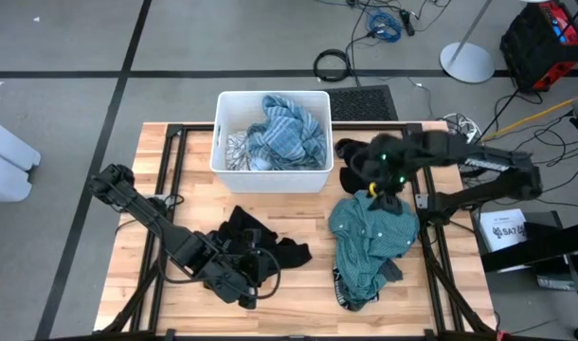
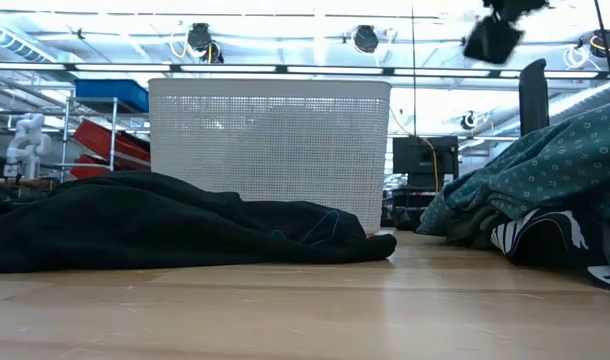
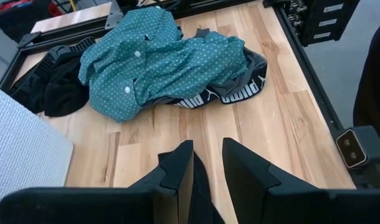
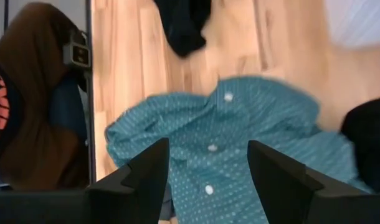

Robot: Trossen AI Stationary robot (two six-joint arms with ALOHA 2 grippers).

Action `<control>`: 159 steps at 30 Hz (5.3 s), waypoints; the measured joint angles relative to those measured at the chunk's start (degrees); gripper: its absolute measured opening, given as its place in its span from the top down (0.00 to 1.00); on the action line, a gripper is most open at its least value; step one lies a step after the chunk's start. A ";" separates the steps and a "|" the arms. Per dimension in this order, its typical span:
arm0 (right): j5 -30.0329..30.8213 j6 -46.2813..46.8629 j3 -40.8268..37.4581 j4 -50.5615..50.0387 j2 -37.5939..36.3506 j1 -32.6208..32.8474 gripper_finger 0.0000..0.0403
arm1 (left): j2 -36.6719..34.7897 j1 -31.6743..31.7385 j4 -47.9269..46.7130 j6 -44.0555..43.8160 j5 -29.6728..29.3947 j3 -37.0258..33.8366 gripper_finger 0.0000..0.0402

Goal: Sort clothes
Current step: Put the green shirt into the white bin

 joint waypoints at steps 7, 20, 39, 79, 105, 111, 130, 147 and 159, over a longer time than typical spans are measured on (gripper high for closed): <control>-0.02 8.80 -17.16 10.73 -1.78 4.56 0.50 | 0.40 0.11 0.00 0.02 0.02 0.00 0.76; 5.38 19.43 -27.08 27.81 0.78 12.11 0.50 | 0.42 1.54 -0.02 0.28 0.00 0.00 0.76; 13.76 24.30 -25.88 39.53 7.87 22.58 0.99 | 0.42 3.10 1.47 1.99 0.03 0.00 0.76; 19.84 3.12 20.82 18.39 6.22 32.16 1.00 | 5.95 3.23 9.87 10.65 9.20 0.00 0.76; 37.59 21.72 20.81 -8.27 7.90 27.02 0.77 | 17.53 12.19 27.61 26.94 11.87 0.00 0.76; 37.59 21.09 20.81 -7.75 7.90 26.08 0.58 | 17.78 14.14 27.52 30.76 11.81 0.00 0.76; 34.15 41.20 7.39 2.66 7.96 41.35 0.46 | 18.34 20.56 30.38 32.12 18.86 2.72 0.66; 22.78 37.21 -6.62 27.11 21.02 49.36 0.47 | 18.34 19.09 27.87 27.75 19.17 2.71 0.53; 22.17 36.03 -6.62 23.07 26.52 50.13 0.56 | 18.34 19.06 27.33 25.54 19.12 2.69 0.53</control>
